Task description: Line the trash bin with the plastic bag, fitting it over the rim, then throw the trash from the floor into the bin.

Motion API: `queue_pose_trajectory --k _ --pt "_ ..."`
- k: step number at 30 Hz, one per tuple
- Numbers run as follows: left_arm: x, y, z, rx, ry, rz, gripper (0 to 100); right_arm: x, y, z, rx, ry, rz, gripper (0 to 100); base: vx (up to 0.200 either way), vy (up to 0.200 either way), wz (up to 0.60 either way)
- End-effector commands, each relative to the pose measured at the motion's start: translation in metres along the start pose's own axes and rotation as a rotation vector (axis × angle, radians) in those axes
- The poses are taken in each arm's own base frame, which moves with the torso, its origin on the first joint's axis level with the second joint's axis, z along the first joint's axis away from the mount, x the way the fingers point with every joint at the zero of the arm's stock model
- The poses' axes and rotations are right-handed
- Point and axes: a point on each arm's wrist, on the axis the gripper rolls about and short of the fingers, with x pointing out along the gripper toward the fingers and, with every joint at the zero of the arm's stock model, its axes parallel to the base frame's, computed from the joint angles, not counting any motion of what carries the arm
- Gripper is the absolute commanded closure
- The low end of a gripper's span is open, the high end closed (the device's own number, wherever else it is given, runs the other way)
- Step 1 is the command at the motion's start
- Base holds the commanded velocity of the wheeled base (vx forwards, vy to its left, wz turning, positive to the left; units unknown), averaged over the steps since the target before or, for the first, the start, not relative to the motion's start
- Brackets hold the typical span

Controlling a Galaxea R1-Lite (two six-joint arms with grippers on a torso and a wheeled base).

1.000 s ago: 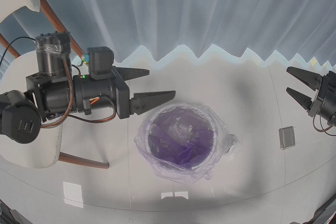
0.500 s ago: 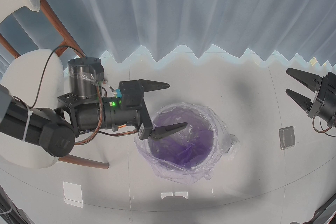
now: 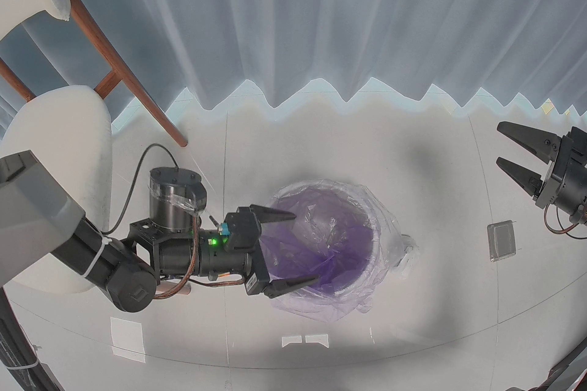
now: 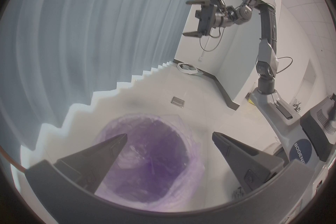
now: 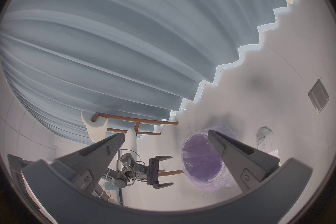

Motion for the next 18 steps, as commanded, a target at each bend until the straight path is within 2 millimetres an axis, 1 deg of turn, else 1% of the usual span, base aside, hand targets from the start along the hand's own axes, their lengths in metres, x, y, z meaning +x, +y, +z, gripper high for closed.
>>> queue_pose_trajectory --k 1,3,5,8,10,11,14,18 --pt "0.002 -0.012 -0.026 -0.046 0.069 -0.049 0 0.000 0.000 -0.001 0.001 0.004 0.001 0 0.000 0.000 0.00" --pt "0.005 -0.015 -0.036 -0.064 0.088 -0.068 0 0.000 0.000 -0.001 0.001 0.004 0.001 0 0.000 0.000 0.00" --pt "0.009 -0.011 -0.044 -0.073 0.097 -0.064 0 0.000 0.000 -0.001 0.001 0.003 0.002 0 0.000 0.000 0.00" --pt "0.017 -0.006 -0.050 -0.068 0.092 -0.058 0 0.000 0.000 -0.001 0.001 0.002 0.003 0 0.000 0.000 0.00" --pt "0.019 -0.008 -0.051 -0.071 0.096 -0.068 0 0.000 0.000 -0.001 0.000 0.002 0.003 0 0.000 0.000 0.00" --pt "0.020 -0.008 -0.051 -0.071 0.096 -0.070 100 0.000 0.000 -0.001 0.000 0.002 0.003 0 0.000 0.000 0.00" --pt "0.024 -0.011 -0.059 -0.084 0.111 -0.082 100 0.000 0.000 -0.001 0.001 0.003 0.002 0 0.000 0.000 0.00" --pt "0.025 -0.012 -0.063 -0.092 0.120 -0.088 100 0.000 0.000 0.000 0.000 0.001 0.002 0 0.000 0.000 0.00"
